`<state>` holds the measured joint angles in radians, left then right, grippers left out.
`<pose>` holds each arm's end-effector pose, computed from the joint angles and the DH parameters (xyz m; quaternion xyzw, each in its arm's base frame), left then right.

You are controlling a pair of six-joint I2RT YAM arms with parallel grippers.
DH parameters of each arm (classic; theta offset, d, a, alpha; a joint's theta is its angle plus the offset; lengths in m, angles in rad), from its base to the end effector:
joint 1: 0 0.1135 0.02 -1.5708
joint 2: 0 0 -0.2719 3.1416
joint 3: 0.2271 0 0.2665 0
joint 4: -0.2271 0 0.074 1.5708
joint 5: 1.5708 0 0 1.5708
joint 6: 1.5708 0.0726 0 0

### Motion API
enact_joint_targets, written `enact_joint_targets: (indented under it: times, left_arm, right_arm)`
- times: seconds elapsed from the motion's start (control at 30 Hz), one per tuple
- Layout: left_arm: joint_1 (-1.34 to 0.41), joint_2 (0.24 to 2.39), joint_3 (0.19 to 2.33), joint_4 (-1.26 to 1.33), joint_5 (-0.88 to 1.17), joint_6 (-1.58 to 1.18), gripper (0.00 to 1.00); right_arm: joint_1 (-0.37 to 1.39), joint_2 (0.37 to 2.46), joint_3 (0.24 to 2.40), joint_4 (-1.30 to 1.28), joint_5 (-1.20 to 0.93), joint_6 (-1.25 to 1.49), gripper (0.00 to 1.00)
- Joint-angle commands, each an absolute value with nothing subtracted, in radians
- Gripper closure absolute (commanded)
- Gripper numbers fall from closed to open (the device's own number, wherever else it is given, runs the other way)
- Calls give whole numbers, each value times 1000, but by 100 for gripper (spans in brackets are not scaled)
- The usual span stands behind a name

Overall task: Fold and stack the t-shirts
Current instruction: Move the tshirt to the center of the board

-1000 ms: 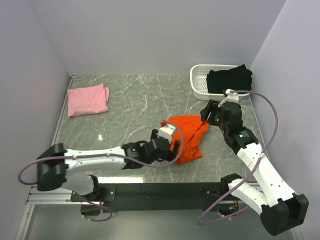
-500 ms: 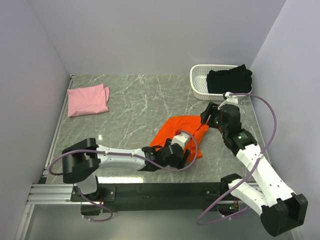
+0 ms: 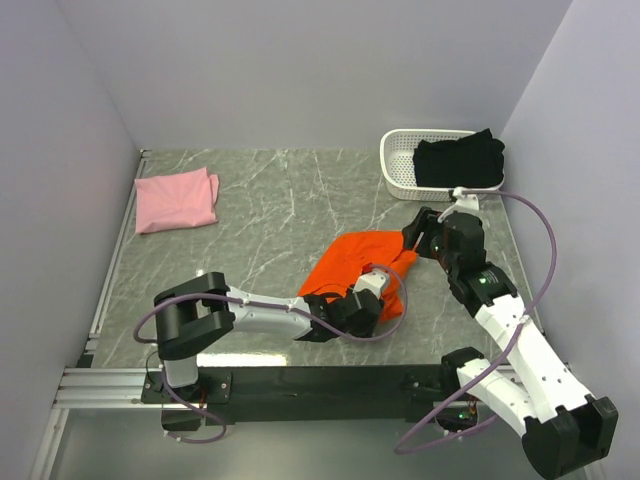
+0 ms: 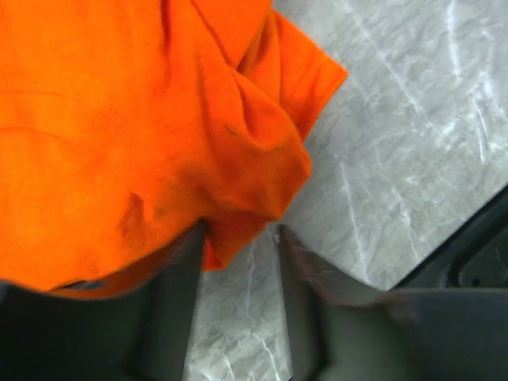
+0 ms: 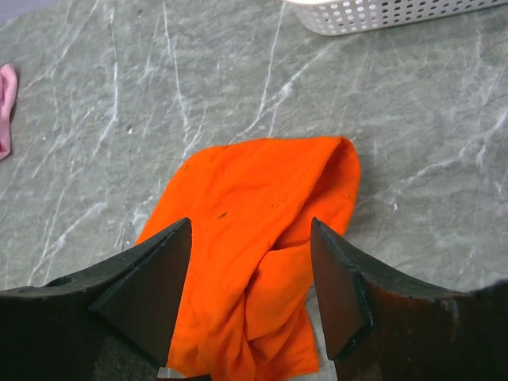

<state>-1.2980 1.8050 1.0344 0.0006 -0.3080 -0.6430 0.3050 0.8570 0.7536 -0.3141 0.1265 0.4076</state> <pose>0.1327 -0.3928 0.1405 0.2361 0.8809 -0.2380 0.3341 0.2316 0.0633 0.2927 0.0773 0.8337 0.1401 0.5284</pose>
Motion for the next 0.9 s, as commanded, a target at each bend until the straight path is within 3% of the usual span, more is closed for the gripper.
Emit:
enact_joint_targets:
  times: [0.0,0.07,0.23,0.4,0.57,0.73,0.87]
  left_arm:
    - [-1287,1838,1072,23,-308,-669,56]
    - [-1284,1848,1068,32,-310,-675,64]
    - [-1255,1807,1042,25,-342,-678,99]
    - [-1203,1682,1002,-27,-380,-661,100]
    - [-1108,1337,1000,-129,-491,-600,100]
    - [-939,1099,1008,-179,-549,-531,100]
    - [-758,1077,933,-210,-531,-538,100]
  right_arm:
    - [302,827,735,-295,132,411,32]
    - [302,824,732,-299,130,410,32]
    - [301,819,726,-311,146,403,32]
    - [302,821,724,-313,141,402,32]
    - [304,824,729,-321,121,391,32]
    - [304,830,712,-304,3,396,32]
    - [325,853,667,-261,-87,419,33]
